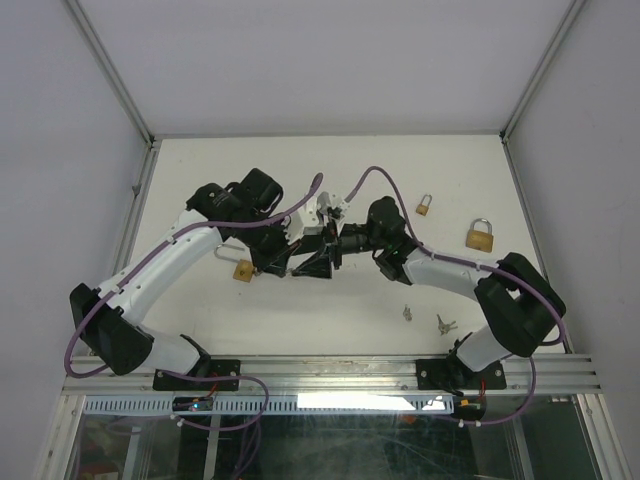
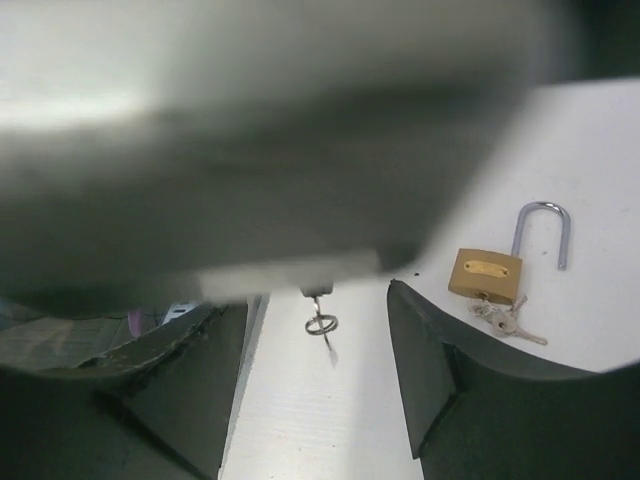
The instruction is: Unlock with the key
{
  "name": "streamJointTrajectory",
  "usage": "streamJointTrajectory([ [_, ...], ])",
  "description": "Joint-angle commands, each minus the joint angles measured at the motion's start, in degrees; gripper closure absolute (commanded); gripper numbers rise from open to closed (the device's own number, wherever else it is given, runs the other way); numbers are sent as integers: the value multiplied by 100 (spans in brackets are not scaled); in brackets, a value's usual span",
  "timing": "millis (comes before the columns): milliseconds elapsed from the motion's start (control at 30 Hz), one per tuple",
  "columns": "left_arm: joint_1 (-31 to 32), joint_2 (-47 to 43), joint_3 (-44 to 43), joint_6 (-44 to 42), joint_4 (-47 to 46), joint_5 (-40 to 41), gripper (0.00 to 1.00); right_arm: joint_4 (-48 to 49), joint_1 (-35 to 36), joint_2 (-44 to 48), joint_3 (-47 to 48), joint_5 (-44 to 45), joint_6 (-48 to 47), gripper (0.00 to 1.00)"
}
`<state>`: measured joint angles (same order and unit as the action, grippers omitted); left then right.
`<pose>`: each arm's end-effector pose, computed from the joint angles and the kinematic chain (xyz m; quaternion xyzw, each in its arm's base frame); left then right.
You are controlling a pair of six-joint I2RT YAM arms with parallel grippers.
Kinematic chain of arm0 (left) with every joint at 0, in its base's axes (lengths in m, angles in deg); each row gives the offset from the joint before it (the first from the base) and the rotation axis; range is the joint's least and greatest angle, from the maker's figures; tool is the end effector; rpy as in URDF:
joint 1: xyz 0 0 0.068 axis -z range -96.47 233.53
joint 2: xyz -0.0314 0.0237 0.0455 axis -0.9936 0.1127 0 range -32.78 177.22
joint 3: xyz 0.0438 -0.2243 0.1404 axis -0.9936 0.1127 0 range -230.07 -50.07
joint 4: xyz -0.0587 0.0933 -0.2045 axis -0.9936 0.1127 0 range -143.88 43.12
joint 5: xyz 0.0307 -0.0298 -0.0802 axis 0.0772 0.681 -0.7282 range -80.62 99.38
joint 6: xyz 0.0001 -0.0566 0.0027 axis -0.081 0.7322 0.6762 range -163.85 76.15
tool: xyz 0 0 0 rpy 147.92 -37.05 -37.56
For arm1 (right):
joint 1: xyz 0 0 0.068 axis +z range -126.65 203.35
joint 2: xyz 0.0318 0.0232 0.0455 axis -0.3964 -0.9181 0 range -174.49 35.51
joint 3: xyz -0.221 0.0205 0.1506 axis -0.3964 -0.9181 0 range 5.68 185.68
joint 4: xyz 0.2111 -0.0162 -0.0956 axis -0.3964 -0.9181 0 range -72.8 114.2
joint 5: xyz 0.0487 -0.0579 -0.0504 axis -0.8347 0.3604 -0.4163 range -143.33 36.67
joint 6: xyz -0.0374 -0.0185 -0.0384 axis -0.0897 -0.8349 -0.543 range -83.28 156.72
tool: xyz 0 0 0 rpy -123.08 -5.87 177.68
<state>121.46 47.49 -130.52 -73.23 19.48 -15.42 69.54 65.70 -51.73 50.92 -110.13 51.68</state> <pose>0.1645 -0.1492 0.3244 0.5616 0.7868 -0.2225 0.1266 0.2008 0.2280 0.2796 -0.4790 0.5046 0.5932 0.4049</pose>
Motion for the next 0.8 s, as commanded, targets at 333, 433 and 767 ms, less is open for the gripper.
streamJointTrajectory([
  [333,102,-269,-200,54,-206,-308,100,-1158,628,11,506,426,-1378,48],
  [433,108,-358,-125,93,-290,-312,100,227,375,216,-59,411,-570,41],
  [767,229,-461,32,136,-515,-313,100,2106,462,46,-584,460,597,42],
])
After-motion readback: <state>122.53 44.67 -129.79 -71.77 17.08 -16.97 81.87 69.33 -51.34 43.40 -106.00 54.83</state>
